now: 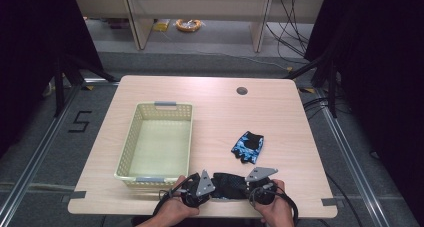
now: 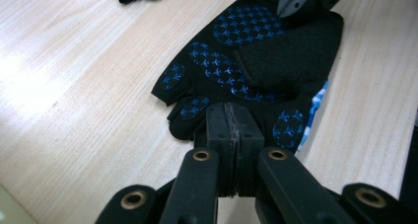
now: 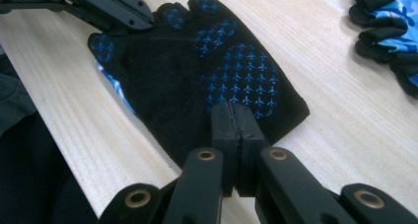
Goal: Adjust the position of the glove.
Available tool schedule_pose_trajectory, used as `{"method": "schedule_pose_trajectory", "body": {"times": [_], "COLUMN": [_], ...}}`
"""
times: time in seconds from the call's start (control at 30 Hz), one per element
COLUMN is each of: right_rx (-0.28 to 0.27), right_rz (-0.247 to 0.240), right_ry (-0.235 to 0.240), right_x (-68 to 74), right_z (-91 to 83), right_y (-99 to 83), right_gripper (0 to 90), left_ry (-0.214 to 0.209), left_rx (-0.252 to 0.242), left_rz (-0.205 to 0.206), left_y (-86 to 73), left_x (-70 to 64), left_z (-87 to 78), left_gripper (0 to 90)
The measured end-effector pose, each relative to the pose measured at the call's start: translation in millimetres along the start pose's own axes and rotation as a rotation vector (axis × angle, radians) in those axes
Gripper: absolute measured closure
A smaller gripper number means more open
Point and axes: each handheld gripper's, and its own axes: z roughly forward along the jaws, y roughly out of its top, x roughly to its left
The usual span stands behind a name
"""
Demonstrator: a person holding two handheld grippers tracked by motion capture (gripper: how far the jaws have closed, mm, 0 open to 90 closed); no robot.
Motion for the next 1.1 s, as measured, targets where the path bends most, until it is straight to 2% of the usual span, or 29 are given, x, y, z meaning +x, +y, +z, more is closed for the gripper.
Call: {"method": "schedule_pose_trajectory", "body": {"times": [0.03, 0.1, 0.13, 0.17, 0.23, 0.27, 0.3, 0.33, 0.4, 0.47, 0.5, 0.53, 0.57, 0.6, 0.67, 0.7, 0.73, 0.77, 0.8, 0.83, 0.9, 0.93, 1.0, 1.03, 1.07, 1.1], "right_rx": [-0.007, 0.012, 0.008, 0.006, -0.014, -0.012, -0.013, -0.019, -0.075, -0.123, -0.144, -0.144, -0.154, -0.154, -0.152, -0.148, -0.143, -0.138, -0.134, -0.109, -0.103, -0.086, -0.077, -0.07, -0.07, -0.06], "right_rz": [0.014, 0.009, -0.001, 0.0, 0.007, 0.012, 0.02, 0.014, -0.01, -0.009, -0.031, -0.031, -0.039, -0.021, -0.04, -0.038, -0.026, -0.025, -0.032, -0.014, -0.011, -0.018, -0.03, -0.029, -0.029, -0.03], "right_ry": [-0.001, 0.001, -0.003, -0.001, -0.004, -0.008, -0.011, -0.023, -0.037, -0.06, -0.092, -0.092, -0.106, -0.116, -0.146, -0.15, -0.156, -0.17, -0.185, -0.206, -0.22, -0.233, -0.246, -0.241, -0.241, -0.24], "right_x": [1.7, 2.5, 2.1, 2.0, 1.8, 1.4, 1.0, -0.4, -5.0, -8.8, -17.9, -17.9, -22.2, -27.7, -41.6, -46.5, -52.7, -59.0, -67.5, -77.9, -81.2, -85.5, -94.2, -101.6, -101.6, -104.4], "right_z": [0.3, -1.7, -1.3, -1.1, -0.4, -2.0, -4.4, -8.2, -19.4, -26.3, -33.3, -33.3, -34.6, -35.9, -35.6, -34.5, -33.0, -30.5, -27.3, -23.1, -21.2, -18.7, -12.0, -5.8, -5.8, -3.8], "right_y": [-0.6, -0.2, -0.7, -0.8, -1.0, -0.5, 0.3, 1.7, 5.5, 8.3, 12.5, 12.5, 14.1, 16.6, 21.5, 22.9, 25.5, 27.9, 31.7, 37.8, 40.5, 44.2, 52.1, 58.4, 58.4, 60.8], "right_gripper": [90.0, 90.0, 90.0, 89.6, 87.0, 84.0, 82.4, 81.1, 78.3, 76.1, 75.3, 75.3, 75.2, 74.6, 72.9, 72.6, 72.6, 72.2, 71.3, 70.0, 69.9, 68.9, 67.2, 65.2, 65.2, 64.6], "left_ry": [-0.002, 0.0, -0.013, -0.008, -0.027, -0.021, -0.031, -0.034, -0.032, -0.029, -0.026, -0.024, -0.039, -0.045, -0.044, -0.053, -0.054, -0.058, -0.054, -0.055, -0.034, -0.047, -0.023, -0.015, -0.01, -0.023], "left_rx": [0.007, -0.001, -0.006, -0.002, -0.013, -0.01, -0.02, -0.03, -0.04, -0.054, -0.059, -0.06, -0.062, -0.059, -0.052, -0.058, -0.052, -0.062, -0.057, -0.074, -0.07, -0.052, -0.073, -0.065, -0.059, -0.054], "left_rz": [0.0, 0.0, -0.032, -0.023, -0.052, -0.035, -0.058, -0.053, -0.042, -0.032, -0.028, -0.02, -0.022, -0.019, -0.006, -0.034, -0.034, -0.057, -0.062, -0.087, -0.086, -0.103, -0.106, -0.128, -0.125, -0.123], "left_y": [0.5, 0.2, -0.3, -0.5, -0.6, -0.1, 0.3, 1.0, 2.8, 2.7, 2.1, 1.3, -1.0, -2.9, -9.4, -13.9, -17.7, -22.6, -26.0, -28.9, -34.1, -37.0, -44.4, -48.7, -51.0, -53.2], "left_x": [-0.3, -0.7, -2.3, -1.3, -1.4, 0.0, -1.9, -1.9, -4.9, -6.2, -7.8, -8.0, -8.7, -9.1, -8.5, -9.6, -8.0, -6.2, -3.2, -1.9, 4.2, 7.5, 11.4, 12.4, 13.6, 14.5], "left_z": [-0.7, -0.2, 0.2, -0.6, -3.1, -5.2, -7.2, -9.3, -16.7, -23.6, -28.9, -32.0, -36.3, -39.3, -46.5, -49.0, -52.6, -56.4, -60.6, -64.3, -71.9, -76.2, -79.8, -81.8, -82.8, -84.5], "left_gripper": [88.0, 88.0, 87.6, 86.8, 82.6, 79.8, 78.0, 76.0, 69.8, 67.7, 65.5, 65.5, 64.8, 63.9, 62.1, 60.7, 58.9, 56.8, 54.9, 52.6, 51.6, 50.7, 49.8, 48.3, 48.3, 48.2]}}
